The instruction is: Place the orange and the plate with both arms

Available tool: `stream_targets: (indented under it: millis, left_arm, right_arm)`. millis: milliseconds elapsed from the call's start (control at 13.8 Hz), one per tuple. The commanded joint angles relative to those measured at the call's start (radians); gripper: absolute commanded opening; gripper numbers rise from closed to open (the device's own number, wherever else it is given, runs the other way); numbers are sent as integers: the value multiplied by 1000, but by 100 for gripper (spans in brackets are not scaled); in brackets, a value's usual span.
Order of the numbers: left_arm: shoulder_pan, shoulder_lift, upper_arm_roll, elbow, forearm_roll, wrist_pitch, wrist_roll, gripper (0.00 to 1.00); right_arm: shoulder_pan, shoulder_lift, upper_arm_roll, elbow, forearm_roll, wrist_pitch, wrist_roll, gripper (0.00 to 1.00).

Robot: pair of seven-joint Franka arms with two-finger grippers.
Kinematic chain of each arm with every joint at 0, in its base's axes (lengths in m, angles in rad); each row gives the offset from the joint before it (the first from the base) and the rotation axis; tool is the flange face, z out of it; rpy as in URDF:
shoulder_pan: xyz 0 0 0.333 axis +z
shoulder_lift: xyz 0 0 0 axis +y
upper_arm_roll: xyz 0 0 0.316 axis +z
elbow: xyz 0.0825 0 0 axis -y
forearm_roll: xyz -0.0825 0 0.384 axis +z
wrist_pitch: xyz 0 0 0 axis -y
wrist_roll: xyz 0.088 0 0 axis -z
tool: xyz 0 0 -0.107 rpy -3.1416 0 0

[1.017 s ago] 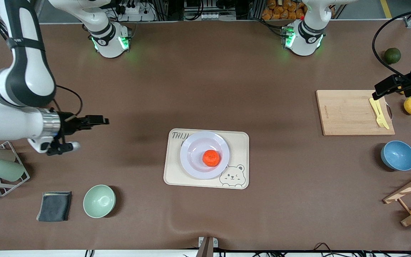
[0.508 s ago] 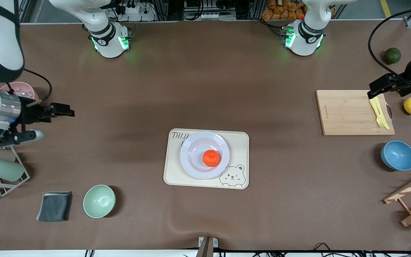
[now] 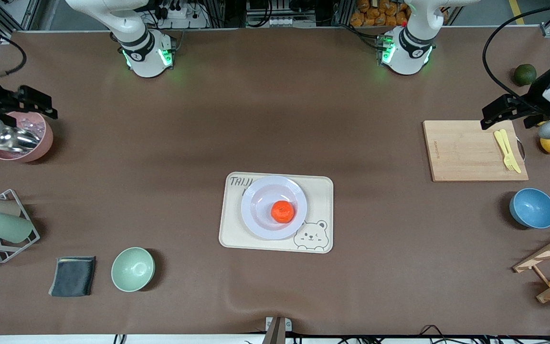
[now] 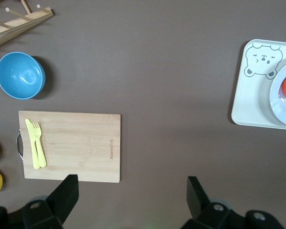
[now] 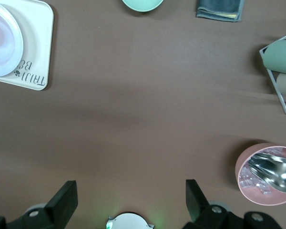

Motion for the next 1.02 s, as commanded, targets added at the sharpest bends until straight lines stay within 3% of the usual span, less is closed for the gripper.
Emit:
stream_targets:
  millis: [0,653,944]
  left_arm:
    - [-18,-21,10,-2,20,-15,-12,100]
    - [-16,-12,15,4,18,-9,-9,100]
    - [-16,-1,18,26,21,-11,0,100]
  right_arm:
    - [-10,-9,6,15,-24,-13,15,100]
    - [-16,2,17,62,-6,-4,124,100]
    - [-113,-2,126,62,-9,-11,149,100]
